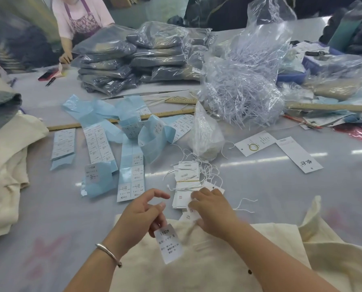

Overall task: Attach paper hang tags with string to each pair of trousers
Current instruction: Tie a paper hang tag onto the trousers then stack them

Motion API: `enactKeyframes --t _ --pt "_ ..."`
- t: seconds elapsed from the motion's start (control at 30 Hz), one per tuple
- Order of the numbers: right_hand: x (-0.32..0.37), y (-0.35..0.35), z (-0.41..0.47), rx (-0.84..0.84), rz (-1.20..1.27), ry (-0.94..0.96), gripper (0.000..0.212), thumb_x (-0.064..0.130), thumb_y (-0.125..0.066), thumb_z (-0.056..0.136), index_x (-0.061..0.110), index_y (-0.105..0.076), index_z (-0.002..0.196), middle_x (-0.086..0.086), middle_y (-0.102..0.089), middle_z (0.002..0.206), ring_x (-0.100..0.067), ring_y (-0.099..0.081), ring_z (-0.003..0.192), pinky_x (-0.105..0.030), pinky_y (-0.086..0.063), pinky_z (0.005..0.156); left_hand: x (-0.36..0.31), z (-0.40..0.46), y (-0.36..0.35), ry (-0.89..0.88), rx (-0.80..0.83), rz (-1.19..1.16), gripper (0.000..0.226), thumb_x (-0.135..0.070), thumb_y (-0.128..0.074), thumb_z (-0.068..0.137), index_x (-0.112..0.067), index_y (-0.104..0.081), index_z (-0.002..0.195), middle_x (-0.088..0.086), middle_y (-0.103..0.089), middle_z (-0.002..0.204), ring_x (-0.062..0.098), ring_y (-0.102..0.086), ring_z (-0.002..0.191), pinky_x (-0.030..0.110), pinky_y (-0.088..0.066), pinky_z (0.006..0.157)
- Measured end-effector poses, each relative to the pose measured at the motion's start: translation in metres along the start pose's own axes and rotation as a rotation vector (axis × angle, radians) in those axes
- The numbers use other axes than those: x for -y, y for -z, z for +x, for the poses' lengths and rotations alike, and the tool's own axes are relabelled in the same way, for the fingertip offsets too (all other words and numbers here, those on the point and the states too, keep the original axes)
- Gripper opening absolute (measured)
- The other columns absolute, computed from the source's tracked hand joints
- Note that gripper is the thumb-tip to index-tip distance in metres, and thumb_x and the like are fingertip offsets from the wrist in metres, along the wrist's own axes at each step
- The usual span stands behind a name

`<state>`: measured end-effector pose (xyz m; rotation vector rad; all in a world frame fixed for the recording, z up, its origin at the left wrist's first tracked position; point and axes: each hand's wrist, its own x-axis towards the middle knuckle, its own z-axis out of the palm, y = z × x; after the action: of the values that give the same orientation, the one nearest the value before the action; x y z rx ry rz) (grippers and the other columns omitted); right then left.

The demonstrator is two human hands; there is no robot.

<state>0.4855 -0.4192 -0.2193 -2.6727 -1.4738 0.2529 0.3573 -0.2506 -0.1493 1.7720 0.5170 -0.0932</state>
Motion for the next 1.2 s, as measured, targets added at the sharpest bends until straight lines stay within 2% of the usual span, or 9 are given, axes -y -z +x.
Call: enactKeyframes --t 0.1,0.17,0.3,0.43,0.57,0.77,0.9,1.0,1.2 --pt "0.005 0.000 0.001 -0.154 -0.053 0.033 0.009 0.025 -0.076 0.071 0.026 -0.071 0.078 0.010 -0.065 0.086 -0.016 -0.059 0.085 -0.029 -0.046 0.076 0.005 -0.007 0.001 0.007 0.002 -0.008 0.020 -0.012 -0.051 0.099 -0.026 -0.063 0.106 0.009 -0.066 0.061 0.016 -0.054 0.052 0.025 -0.045 0.049" --pt "0.005 0.003 0.000 -0.286 0.018 0.012 0.016 0.015 -0.084 0.060 0.024 -0.070 0.061 0.010 -0.064 0.069 -0.017 -0.060 0.070 -0.027 -0.047 0.063 0.007 -0.010 0.004 0.002 0.000 -0.010 0.021 -0.013 -0.051 0.099 -0.028 -0.063 0.107 0.009 -0.067 0.062 0.016 -0.055 0.053 0.025 -0.046 0.049" --pt "0.005 0.036 -0.004 -0.346 0.379 -0.208 0.007 0.025 -0.070 0.085 0.026 -0.078 0.086 0.008 -0.063 0.111 -0.017 -0.051 0.107 -0.032 -0.039 0.088 0.011 -0.011 0.011 -0.007 0.026 -0.019 0.024 -0.012 -0.049 0.100 -0.029 -0.065 0.103 0.009 -0.066 0.061 0.016 -0.055 0.051 0.026 -0.046 0.049" --pt "-0.001 0.076 -0.033 -0.415 0.945 -0.318 0.012 0.012 -0.079 0.076 0.023 -0.075 0.072 0.016 -0.064 0.109 -0.001 -0.055 0.106 -0.015 -0.037 0.090 0.007 -0.010 0.023 -0.066 0.064 -0.029 0.035 -0.009 -0.044 0.101 -0.032 -0.070 0.092 0.009 -0.062 0.056 0.014 -0.050 0.046 0.023 -0.043 0.047" --pt "0.002 0.097 -0.063 -0.392 1.313 -0.353 0.030 -0.014 -0.068 0.072 0.013 -0.069 0.060 0.010 -0.067 0.116 0.000 -0.062 0.105 -0.033 -0.045 0.092 -0.001 -0.010 0.038 -0.150 0.084 -0.037 0.034 -0.010 -0.044 0.101 -0.032 -0.070 0.094 0.010 -0.060 0.053 0.016 -0.047 0.046 0.023 -0.041 0.047" --pt "0.012 0.105 -0.082 -0.175 1.250 -0.400 0.035 -0.022 -0.044 0.070 0.007 -0.062 0.061 -0.005 -0.060 0.070 -0.019 -0.055 0.073 -0.036 -0.055 0.081 -0.028 -0.029 0.037 -0.152 0.222 -0.026 0.032 -0.014 -0.048 0.100 -0.034 -0.072 0.104 0.011 -0.056 0.049 0.016 -0.046 0.043 0.021 -0.039 0.045" --pt "0.016 0.119 -0.102 -0.048 1.289 -0.281 0.020 0.011 -0.051 0.064 0.007 -0.069 0.067 -0.008 -0.070 0.074 -0.013 -0.063 0.071 -0.020 -0.050 0.074 -0.036 -0.054 0.019 -0.123 0.283 0.079 0.032 -0.021 -0.054 0.098 -0.041 -0.061 0.121 0.007 -0.061 0.052 0.013 -0.051 0.043 0.021 -0.041 0.046" --pt "0.017 0.128 -0.117 -0.009 1.211 -0.151 0.019 0.028 -0.074 0.065 0.009 -0.071 0.066 -0.002 -0.067 0.065 -0.008 -0.058 0.062 -0.016 -0.043 0.063 -0.037 -0.073 0.000 -0.101 0.251 0.134 0.036 -0.029 -0.060 0.095 -0.047 -0.052 0.125 0.005 -0.064 0.053 0.013 -0.054 0.045 0.020 -0.043 0.047" --pt "0.021 0.130 -0.134 -0.145 0.987 0.047 0.025 0.005 -0.077 0.069 0.025 -0.070 0.081 0.003 -0.069 0.076 -0.009 -0.060 0.069 -0.032 -0.049 0.066 -0.036 -0.104 -0.040 -0.046 0.248 0.163 0.013 -0.030 -0.069 0.089 -0.028 -0.072 0.102 -0.002 -0.059 0.051 0.011 -0.048 0.043 0.018 -0.036 0.045"
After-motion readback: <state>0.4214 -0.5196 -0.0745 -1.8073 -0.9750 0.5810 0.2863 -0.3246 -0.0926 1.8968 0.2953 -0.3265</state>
